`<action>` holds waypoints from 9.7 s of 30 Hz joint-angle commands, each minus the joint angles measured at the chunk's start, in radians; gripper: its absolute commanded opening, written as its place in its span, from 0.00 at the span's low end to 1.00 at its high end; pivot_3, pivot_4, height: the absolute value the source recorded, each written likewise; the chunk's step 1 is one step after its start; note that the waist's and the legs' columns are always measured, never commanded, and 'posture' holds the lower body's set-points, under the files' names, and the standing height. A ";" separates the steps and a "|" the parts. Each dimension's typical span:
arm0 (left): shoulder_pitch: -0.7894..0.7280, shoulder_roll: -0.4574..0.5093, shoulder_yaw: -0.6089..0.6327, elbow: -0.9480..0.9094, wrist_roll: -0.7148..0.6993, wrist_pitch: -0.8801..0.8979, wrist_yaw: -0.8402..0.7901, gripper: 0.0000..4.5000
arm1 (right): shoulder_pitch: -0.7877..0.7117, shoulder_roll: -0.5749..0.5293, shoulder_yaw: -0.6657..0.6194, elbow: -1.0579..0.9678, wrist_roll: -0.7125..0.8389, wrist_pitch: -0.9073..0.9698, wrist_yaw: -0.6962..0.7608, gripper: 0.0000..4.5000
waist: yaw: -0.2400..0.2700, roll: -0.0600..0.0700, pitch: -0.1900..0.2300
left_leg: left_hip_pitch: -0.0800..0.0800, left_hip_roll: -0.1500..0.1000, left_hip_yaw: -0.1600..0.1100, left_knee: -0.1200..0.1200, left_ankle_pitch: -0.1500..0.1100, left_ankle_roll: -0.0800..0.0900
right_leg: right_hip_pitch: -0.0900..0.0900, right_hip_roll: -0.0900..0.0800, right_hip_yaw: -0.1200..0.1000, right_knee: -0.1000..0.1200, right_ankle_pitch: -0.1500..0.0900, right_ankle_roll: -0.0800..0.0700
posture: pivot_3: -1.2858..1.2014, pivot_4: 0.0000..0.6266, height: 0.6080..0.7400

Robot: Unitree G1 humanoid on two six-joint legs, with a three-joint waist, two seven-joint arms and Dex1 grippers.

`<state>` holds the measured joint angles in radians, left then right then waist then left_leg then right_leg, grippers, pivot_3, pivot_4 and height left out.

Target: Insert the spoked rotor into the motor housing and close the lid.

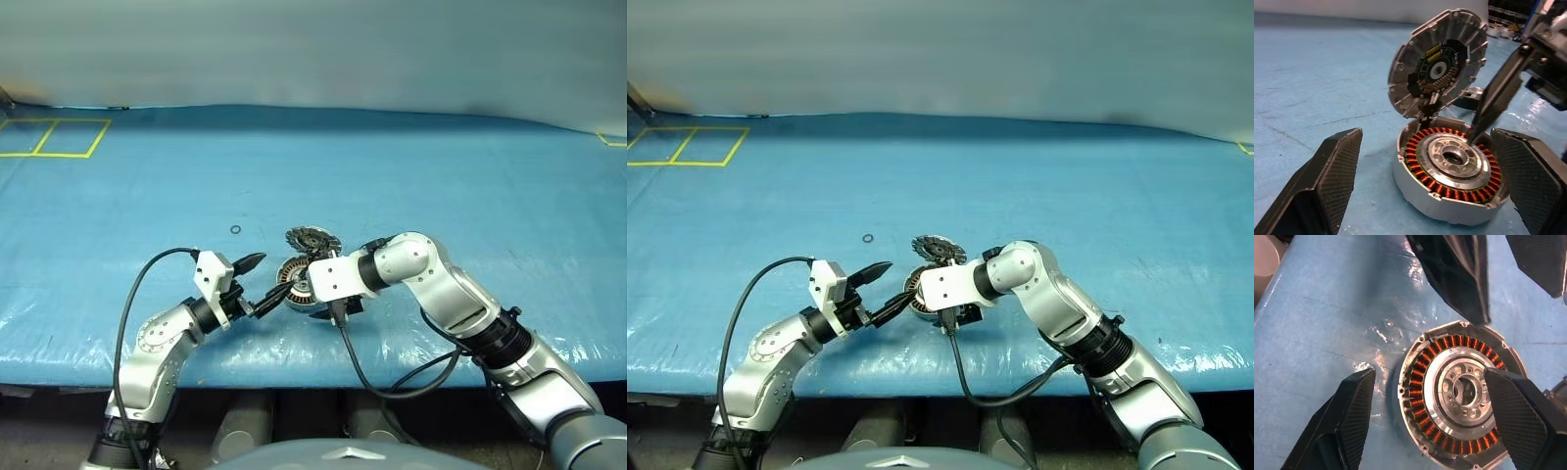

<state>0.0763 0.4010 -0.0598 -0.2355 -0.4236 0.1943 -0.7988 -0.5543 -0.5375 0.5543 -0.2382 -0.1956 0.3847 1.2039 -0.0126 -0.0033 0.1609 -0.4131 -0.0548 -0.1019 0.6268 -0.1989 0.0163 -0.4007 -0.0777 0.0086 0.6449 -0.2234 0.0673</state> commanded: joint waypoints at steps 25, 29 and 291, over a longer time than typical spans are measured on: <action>0.049 0.170 -0.026 -0.017 0.088 -0.045 -0.137 1.00 | -0.028 0.015 0.046 0.041 -0.003 0.062 -0.044 0.83 | 0.001 0.000 0.000 | 0.000 0.000 0.000 0.000 0.000 0.000 | -0.005 0.000 0.000 0.000 0.000 0.000 | 0.52 0.24 1.00; 0.054 0.174 -0.027 -0.019 0.088 -0.052 -0.147 1.00 | -0.037 0.010 0.044 0.053 0.005 0.062 -0.040 0.83 | 0.000 0.000 0.000 | 0.000 0.000 0.000 0.000 0.000 0.000 | -0.005 0.000 0.000 0.000 0.000 0.000 | 0.52 0.24 1.00; -0.351 -0.086 -0.211 0.281 0.312 0.018 0.020 0.14 | 0.838 0.255 -0.264 -0.052 0.211 -0.274 -0.814 0.61 | 0.004 -0.002 -0.002 | 0.002 0.000 0.000 0.001 0.004 0.002 | 0.001 -0.001 0.000 -0.001 0.000 0.003 | 0.52 0.24 1.00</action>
<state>-0.2630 0.3152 -0.2556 0.0737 -0.1161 0.2119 -0.7674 0.2843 -0.2847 0.2951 -0.2828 0.0171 0.1309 0.3914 -0.0090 -0.0052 0.1593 -0.4111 -0.0550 -0.1016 0.6276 -0.1947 0.0179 -0.3992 -0.0782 0.0085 0.6443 -0.2231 0.0704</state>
